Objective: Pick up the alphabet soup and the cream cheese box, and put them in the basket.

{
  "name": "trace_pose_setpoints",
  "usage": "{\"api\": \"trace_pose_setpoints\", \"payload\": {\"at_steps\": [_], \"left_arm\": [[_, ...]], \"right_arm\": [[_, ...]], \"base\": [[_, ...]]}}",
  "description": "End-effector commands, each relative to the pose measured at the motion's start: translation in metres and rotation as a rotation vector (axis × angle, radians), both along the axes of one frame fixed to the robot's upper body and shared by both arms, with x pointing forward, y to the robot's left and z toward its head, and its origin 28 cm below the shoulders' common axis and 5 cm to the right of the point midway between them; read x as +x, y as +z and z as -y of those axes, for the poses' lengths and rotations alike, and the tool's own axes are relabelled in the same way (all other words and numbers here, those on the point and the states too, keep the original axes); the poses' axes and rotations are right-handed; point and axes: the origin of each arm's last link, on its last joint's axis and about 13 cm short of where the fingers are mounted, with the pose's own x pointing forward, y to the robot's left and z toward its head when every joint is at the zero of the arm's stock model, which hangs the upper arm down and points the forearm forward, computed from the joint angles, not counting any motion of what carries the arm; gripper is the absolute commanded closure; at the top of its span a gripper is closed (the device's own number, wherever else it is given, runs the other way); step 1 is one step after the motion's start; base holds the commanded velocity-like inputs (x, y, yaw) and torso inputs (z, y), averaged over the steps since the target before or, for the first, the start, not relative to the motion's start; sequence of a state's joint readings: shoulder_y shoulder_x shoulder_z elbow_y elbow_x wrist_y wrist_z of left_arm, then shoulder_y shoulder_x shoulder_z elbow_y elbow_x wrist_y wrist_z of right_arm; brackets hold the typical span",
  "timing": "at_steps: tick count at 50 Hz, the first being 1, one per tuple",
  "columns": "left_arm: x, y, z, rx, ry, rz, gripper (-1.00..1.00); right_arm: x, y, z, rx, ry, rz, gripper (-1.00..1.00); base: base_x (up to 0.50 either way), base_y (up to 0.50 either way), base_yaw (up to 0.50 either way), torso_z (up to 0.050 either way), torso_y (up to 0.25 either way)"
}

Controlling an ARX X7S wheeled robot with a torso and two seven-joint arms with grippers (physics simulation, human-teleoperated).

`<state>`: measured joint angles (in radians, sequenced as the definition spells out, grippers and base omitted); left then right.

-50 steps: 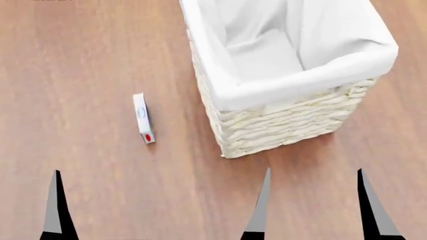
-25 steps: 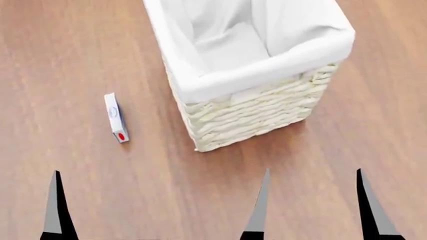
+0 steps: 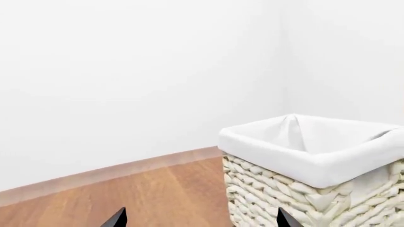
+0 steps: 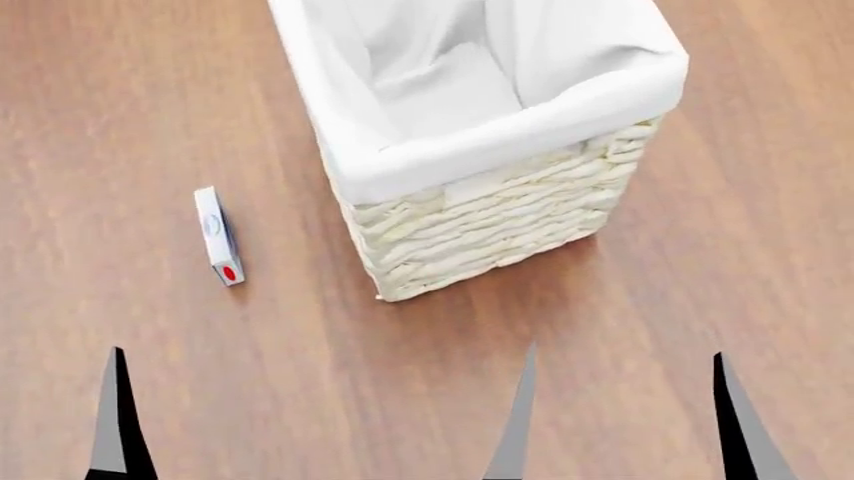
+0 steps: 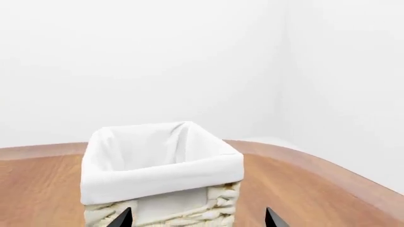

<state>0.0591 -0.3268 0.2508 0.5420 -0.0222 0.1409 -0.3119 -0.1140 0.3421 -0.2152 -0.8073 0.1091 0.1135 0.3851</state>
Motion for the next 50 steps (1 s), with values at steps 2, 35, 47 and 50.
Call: {"api": "trace_pose_setpoints", "payload": {"at_steps": [2,35,47,50], "left_arm": [[0.001,-0.002,0.000,0.000,-0.005,-0.008,-1.00],[0.004,-0.008,0.001,0.004,-0.017,-0.024,-1.00],[0.005,-0.010,0.001,0.001,-0.021,-0.027,-1.00],[0.005,-0.011,0.001,0.002,-0.019,-0.028,-1.00]], "right_arm": [[-0.020,0.008,-0.001,-0.024,0.012,-0.041,-1.00],[-0.050,0.004,0.002,-0.025,0.035,-0.394,-1.00],[-0.053,-0.004,0.003,-0.027,0.026,-0.449,-1.00],[-0.055,-0.005,0.003,-0.020,0.032,-0.465,-1.00]], "base": [[0.00,0.00,0.00,0.000,0.000],[0.00,0.00,0.00,0.000,0.000],[0.00,0.00,0.00,0.000,0.000],[0.00,0.00,0.00,0.000,0.000]]}}
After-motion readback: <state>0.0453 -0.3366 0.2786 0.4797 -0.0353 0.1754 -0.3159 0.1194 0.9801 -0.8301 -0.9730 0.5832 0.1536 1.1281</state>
